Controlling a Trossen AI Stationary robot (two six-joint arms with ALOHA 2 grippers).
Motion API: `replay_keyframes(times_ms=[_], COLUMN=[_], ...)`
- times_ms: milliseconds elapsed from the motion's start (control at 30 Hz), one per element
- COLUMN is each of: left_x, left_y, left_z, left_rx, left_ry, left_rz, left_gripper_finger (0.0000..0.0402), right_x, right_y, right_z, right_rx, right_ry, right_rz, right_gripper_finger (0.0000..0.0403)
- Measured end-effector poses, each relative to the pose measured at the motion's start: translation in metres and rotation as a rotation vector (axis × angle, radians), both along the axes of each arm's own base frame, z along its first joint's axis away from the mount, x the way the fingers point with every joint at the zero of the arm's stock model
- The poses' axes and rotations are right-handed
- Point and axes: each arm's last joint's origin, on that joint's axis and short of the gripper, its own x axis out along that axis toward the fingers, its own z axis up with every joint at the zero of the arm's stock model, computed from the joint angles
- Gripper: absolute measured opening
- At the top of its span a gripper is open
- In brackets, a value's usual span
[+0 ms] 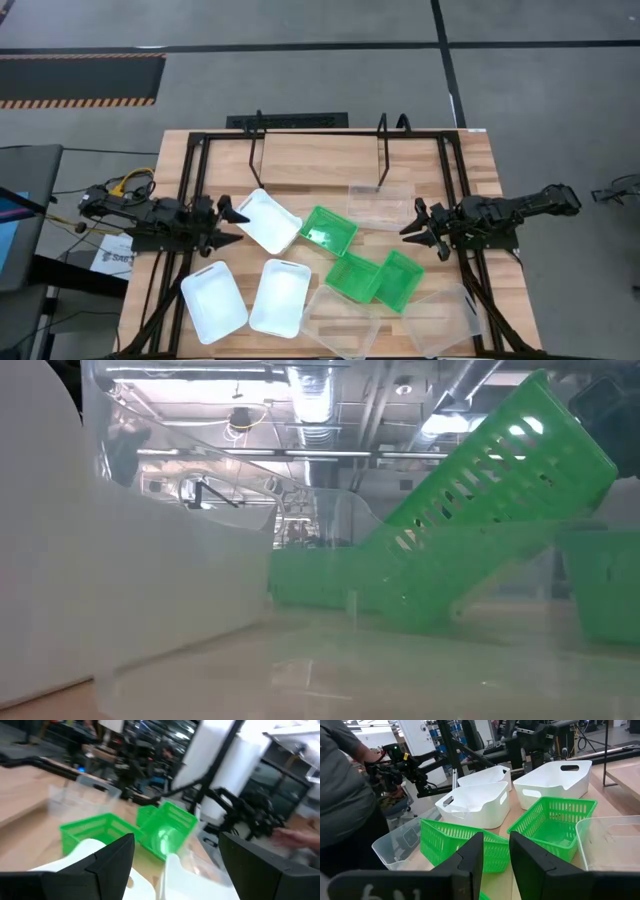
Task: Stack baskets on shelf by color
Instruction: Put the bottom right transparent bin on the shelf
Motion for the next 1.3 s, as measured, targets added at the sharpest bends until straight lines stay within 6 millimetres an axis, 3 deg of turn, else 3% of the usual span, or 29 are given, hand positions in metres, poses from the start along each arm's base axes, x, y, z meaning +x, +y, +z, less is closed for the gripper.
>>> replay_keyframes(times_ms=[233, 367, 700, 800, 967, 1300], left_x=[0.0, 0.0, -0.001, -0.002, -0.003, -0.003], left_y=[0.004, 0.005, 0.013, 0.015, 0.017, 0.017], left_z=[0.002, 0.003, 0.003, 0.003, 0.003, 0.003], left_rx=[-0.108, -0.357, -0.699, -0.716, -0.713, -0.711], left_ry=[-0.011, -0.009, -0.091, -0.113, -0.141, -0.141], left_rz=[0.123, 0.145, 0.394, 0.45, 0.548, 0.551], left_gripper_finger=[0.0279, 0.0279, 0.0279, 0.0279, 0.0279, 0.0279], right_x=[0.0, 0.001, 0.001, 0.001, 0.001, 0.001], right_y=[-0.001, -0.004, -0.004, -0.004, -0.004, -0.004], right_z=[0.0, 0.0, 0.002, 0.002, 0.002, 0.003], right_rx=[-0.002, 0.005, 0.252, 0.271, 0.456, 0.633], right_ry=[0.0, 0.005, 0.03, 0.032, 0.07, 0.098], right_rz=[-0.015, -0.111, -0.133, -0.134, -0.143, -0.161], right_gripper_finger=[0.0118, 0.0118, 0.0118, 0.0118, 0.0118, 0.0118])
